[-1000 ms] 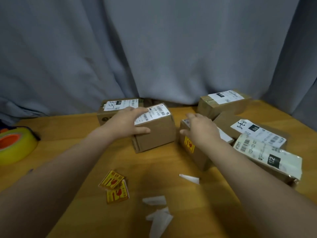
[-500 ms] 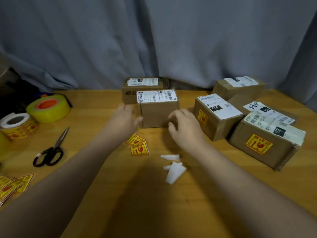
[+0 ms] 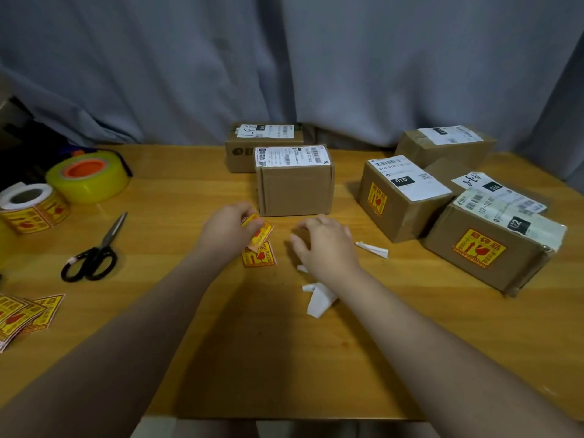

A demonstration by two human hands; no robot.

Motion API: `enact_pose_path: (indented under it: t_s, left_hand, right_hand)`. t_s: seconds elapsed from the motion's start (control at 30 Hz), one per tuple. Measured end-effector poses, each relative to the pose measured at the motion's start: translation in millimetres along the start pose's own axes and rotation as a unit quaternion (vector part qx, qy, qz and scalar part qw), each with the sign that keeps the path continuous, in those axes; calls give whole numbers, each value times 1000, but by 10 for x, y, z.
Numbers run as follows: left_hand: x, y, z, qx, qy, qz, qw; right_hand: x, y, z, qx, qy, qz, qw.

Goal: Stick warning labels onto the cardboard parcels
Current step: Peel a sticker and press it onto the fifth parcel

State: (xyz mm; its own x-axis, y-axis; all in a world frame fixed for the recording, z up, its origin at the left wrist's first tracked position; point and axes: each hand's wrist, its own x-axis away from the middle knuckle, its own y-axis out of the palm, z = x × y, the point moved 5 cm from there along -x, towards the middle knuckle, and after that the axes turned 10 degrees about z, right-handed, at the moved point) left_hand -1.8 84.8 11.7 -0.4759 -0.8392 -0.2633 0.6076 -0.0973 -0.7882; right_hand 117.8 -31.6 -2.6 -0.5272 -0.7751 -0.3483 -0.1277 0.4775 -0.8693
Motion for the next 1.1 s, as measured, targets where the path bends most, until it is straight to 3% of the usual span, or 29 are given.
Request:
enact_pose_path:
  t_s: [0.07,0.1,0.13,0.2,0.27,0.33,0.5,0.7,1.1]
  left_hand:
    - [54,-46,120,97,29,54,993]
    - [86,-61,196,151,32,68,986]
    - [113,-61,266,206,28,71,975]
    - [177,-30,391,304,6,59,951]
    - [233,9,481,364,-15,47,930]
    - [266,20,538,391,-24,55,918]
    - [252,-31,548,467,-43,66,881]
    - [271,17,599,428,-24,-47,902]
    - [258,-42,577,409,-32,-88,908]
  right_hand:
    - [-21,-54,-2,-46,-1,25,999]
    - [-35,-72,-4,-129,13,28,991]
    - [-43,-98,-17,-239,33,27,970]
    - [-42,-138,-42,-440,84,18,894]
    - [-36,-185,-34,-541,122,31,831]
    - [-19,-235,-5,-576,139,50,804]
    - [-20,-350,111,-535,146,60,830]
    - [-18,-447,180,-591,166,31,789]
    - [-112,-548,248,-475,105,78,870]
